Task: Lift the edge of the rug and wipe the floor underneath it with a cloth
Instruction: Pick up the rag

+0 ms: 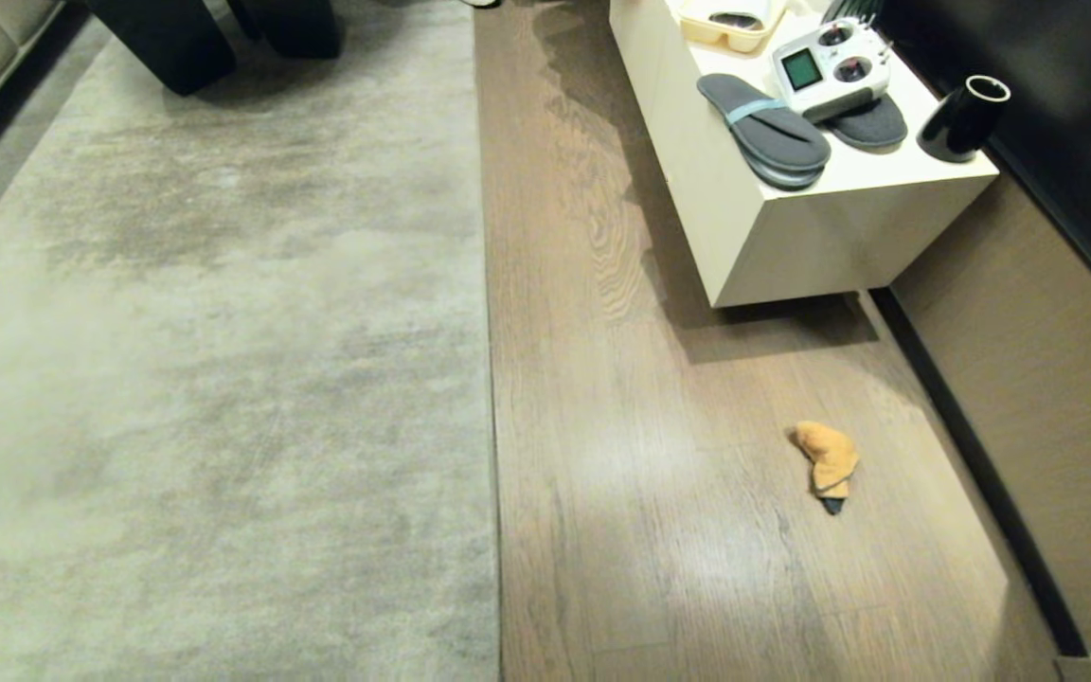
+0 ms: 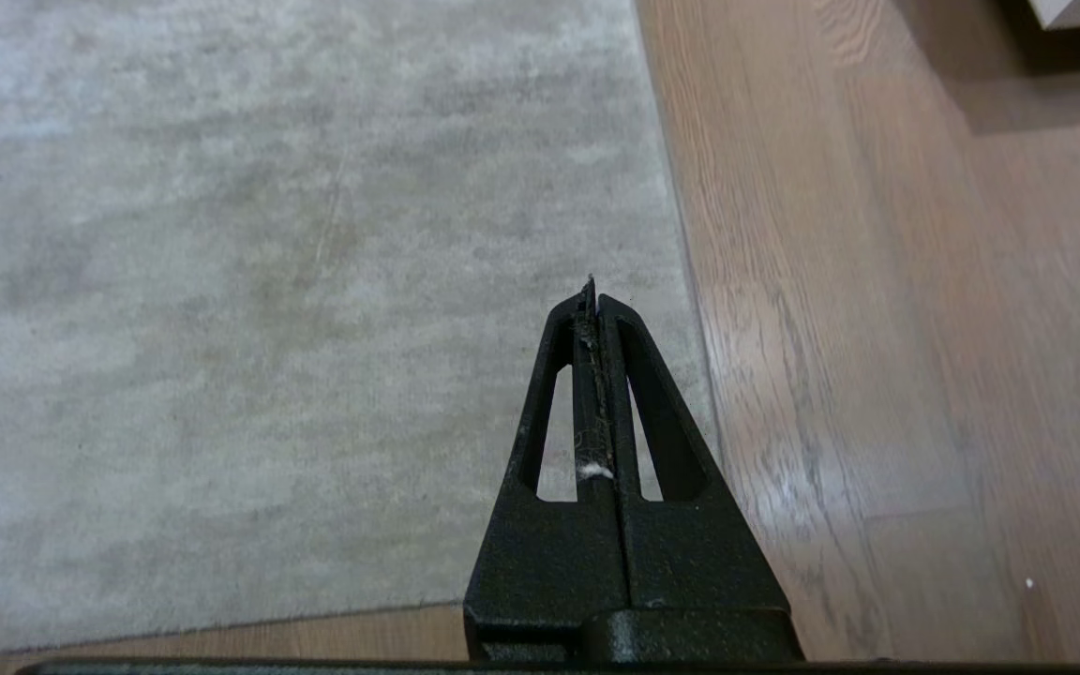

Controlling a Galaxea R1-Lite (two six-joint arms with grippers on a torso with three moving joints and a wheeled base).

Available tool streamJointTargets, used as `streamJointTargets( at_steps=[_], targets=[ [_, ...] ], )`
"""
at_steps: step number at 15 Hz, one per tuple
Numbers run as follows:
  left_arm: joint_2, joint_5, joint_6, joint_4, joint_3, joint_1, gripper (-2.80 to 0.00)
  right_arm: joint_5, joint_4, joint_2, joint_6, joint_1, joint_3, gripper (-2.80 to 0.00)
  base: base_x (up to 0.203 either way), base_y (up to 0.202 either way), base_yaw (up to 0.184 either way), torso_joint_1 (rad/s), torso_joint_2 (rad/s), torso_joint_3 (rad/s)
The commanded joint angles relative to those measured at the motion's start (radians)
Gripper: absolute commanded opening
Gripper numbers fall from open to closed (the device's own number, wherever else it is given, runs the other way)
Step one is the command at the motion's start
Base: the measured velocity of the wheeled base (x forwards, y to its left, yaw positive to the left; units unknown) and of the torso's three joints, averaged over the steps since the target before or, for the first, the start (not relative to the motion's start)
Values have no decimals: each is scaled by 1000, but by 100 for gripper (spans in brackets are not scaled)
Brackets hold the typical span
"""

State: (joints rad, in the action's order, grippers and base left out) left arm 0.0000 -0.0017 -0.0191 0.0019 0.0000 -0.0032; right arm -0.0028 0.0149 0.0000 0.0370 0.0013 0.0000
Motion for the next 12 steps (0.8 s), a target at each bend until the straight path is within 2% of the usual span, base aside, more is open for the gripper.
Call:
streamJointTargets(
  at_steps=[1,12],
  targets=[
    [2,0,-1,0,0,0,-280,0,0,0,0,0,0,-280,0,0,0,2,10,-195],
    [2,0,-1,1,0,-1,-280,0,0,0,1,0,0,-280,0,0,0,4,1,-194]
  ],
)
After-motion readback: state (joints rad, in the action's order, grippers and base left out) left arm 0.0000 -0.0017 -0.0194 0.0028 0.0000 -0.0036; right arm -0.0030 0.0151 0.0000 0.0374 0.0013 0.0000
